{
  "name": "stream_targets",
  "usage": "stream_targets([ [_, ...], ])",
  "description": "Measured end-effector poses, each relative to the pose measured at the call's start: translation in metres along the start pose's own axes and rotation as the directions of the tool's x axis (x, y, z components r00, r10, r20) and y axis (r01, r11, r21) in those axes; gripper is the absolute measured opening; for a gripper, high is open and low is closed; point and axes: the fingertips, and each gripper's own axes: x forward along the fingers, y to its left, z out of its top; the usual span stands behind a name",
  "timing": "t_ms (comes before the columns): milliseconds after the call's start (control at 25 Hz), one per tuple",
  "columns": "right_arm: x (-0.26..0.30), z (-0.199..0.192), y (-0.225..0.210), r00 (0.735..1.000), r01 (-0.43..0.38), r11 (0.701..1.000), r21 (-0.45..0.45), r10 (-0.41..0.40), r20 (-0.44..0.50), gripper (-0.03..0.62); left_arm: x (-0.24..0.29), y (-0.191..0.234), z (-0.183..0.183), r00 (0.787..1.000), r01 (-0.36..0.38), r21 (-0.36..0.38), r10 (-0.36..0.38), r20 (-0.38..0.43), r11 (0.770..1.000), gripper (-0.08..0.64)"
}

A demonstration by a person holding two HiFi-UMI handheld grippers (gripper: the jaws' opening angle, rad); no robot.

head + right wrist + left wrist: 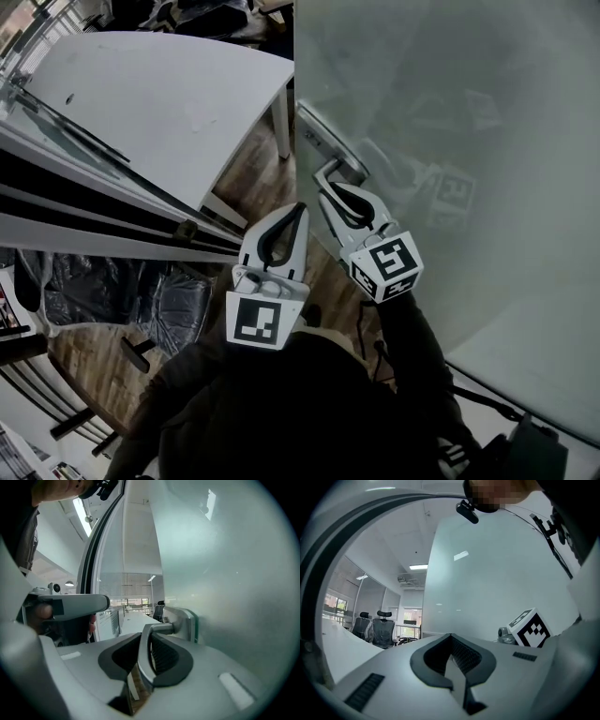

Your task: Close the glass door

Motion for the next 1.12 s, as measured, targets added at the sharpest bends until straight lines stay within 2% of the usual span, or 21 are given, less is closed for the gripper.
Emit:
stream_targets([
  [360, 0.001, -0.007, 0.042, 0.998, -0.068, 0.998, -0.011, 0.068, -0.018, 0.064, -0.053, 0.002, -0.008, 0.991, -0.135, 0.021, 0.135, -0.019, 0.991, -0.003],
  [640, 0.001, -0.019, 0.073, 0.993, -0.118, 0.993, -0.017, 0.117, -0.017, 0.064, -0.088, 0.002, -0.015, 0.981, -0.191, 0.032, 0.192, -0.015, 0.981, -0.003],
  [960, -0.011, -0.024, 0.101, 0.989, -0.150, 0.988, -0.029, 0.149, -0.009, 0.064, -0.119, 0.007, -0.016, 0.976, -0.217, 0.031, 0.217, -0.006, 0.976, -0.003],
  [1120, -0.012, -0.035, 0.117, 0.989, -0.151, 0.988, -0.029, 0.150, -0.012, 0.064, -0.135, 0.008, -0.020, 0.980, -0.199, 0.042, 0.199, -0.002, 0.979, -0.003],
])
